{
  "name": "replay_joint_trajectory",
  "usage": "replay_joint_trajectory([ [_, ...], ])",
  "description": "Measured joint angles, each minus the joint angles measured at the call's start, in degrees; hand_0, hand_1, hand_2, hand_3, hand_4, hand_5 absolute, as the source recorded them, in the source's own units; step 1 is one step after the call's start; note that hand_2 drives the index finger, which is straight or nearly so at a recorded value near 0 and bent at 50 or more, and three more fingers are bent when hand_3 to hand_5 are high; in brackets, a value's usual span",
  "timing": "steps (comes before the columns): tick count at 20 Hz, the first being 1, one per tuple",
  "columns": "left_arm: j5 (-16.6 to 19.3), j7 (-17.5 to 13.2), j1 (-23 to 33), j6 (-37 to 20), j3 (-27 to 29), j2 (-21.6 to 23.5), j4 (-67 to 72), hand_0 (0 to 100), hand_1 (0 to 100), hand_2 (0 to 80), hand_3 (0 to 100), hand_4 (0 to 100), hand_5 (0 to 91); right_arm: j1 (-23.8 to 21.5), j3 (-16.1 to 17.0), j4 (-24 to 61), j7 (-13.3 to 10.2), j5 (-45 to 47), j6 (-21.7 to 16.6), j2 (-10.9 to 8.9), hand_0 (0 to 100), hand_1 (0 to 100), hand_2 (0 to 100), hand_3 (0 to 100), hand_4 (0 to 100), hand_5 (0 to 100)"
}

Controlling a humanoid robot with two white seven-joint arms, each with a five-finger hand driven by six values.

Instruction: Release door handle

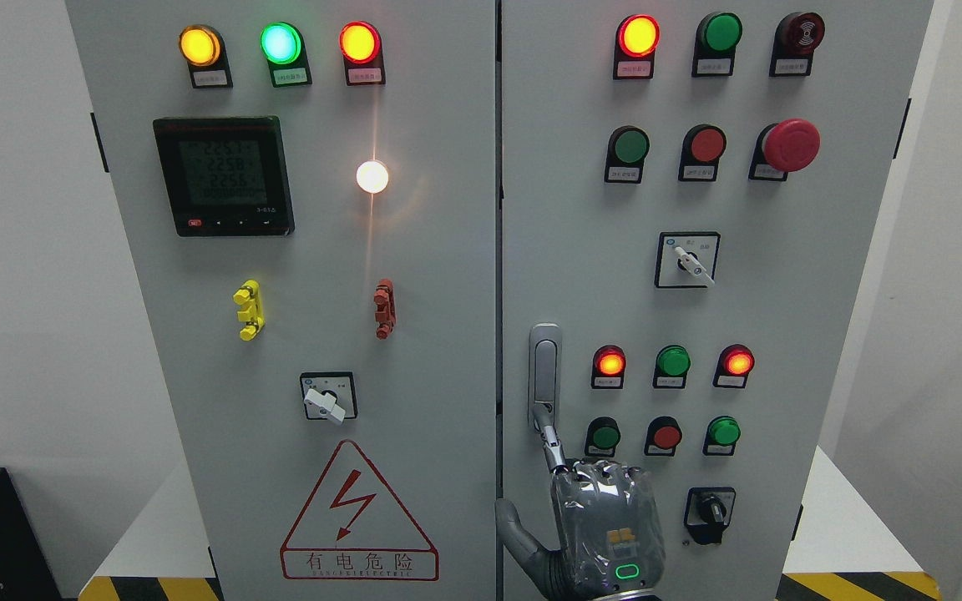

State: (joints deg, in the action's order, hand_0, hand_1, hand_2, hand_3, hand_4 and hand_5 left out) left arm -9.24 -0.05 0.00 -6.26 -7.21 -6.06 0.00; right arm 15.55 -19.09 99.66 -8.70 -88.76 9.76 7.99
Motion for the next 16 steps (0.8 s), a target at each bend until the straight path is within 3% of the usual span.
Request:
replay_joint_trajectory([
  [16,0.0,0.0,0.0,0.0,0.0,0.0,0.0,12,56,0.0,0,0,0.0,0.3,0.3,-1.5,0.0,-0.3,0.0,-0.02,32,29,2,100,100,100],
])
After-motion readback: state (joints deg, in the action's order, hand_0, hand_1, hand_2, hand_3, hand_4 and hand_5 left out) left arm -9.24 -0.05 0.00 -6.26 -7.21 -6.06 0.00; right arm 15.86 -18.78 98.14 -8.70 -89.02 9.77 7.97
